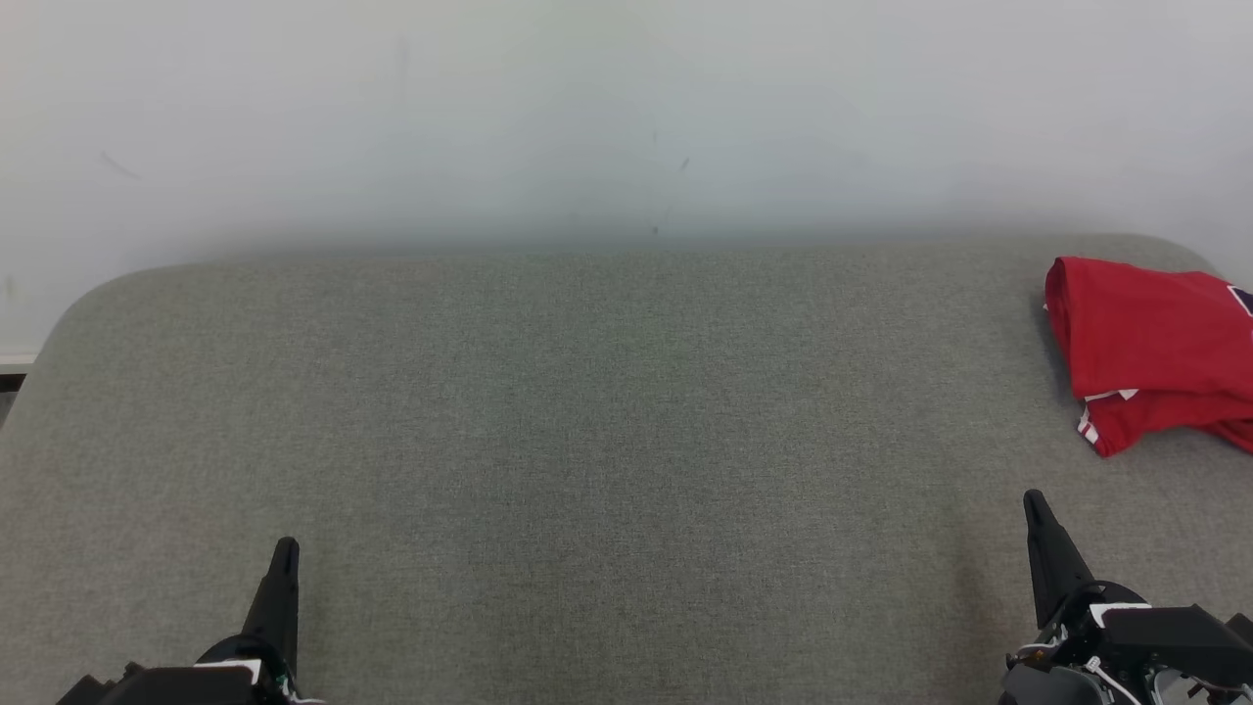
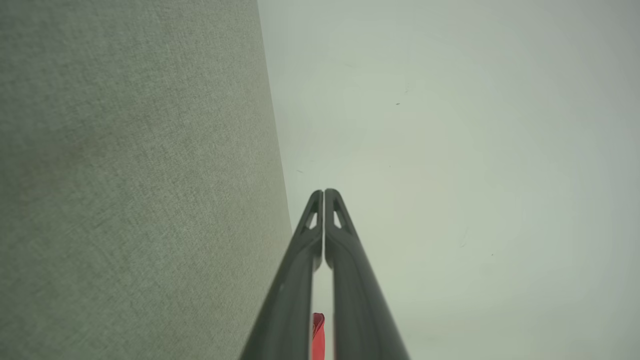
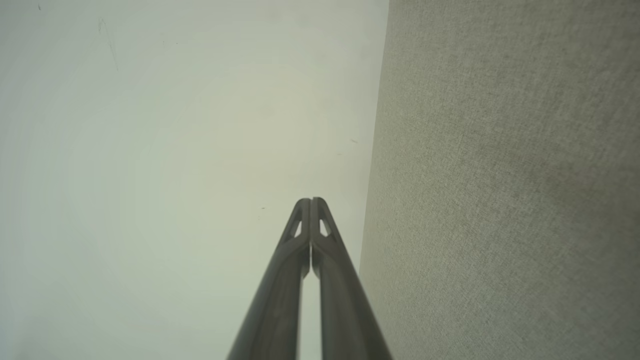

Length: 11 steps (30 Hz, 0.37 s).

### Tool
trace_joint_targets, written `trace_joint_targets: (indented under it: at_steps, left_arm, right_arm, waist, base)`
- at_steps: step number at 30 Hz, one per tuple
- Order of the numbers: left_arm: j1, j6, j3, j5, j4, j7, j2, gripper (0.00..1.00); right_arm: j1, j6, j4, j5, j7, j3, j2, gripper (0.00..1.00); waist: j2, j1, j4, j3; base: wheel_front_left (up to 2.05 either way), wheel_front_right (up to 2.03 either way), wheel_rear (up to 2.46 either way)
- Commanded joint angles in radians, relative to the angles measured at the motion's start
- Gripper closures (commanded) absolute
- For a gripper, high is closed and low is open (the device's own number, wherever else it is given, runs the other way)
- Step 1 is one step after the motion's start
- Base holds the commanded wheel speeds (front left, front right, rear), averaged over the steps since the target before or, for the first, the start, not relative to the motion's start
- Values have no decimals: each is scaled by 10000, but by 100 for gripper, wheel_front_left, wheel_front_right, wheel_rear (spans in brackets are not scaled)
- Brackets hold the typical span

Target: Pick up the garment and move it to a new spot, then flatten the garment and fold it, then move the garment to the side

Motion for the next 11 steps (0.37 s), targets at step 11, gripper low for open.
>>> trace_joint_targets:
  at_steps: [11]
  left_arm:
    - [-88, -2, 27, -56, 12, 1, -21, 100]
  right_arm:
    - [-53, 7, 5, -32, 28, -23, 13, 100]
  waist:
    - [0, -1, 1, 0]
  base:
    - [0, 0, 0]
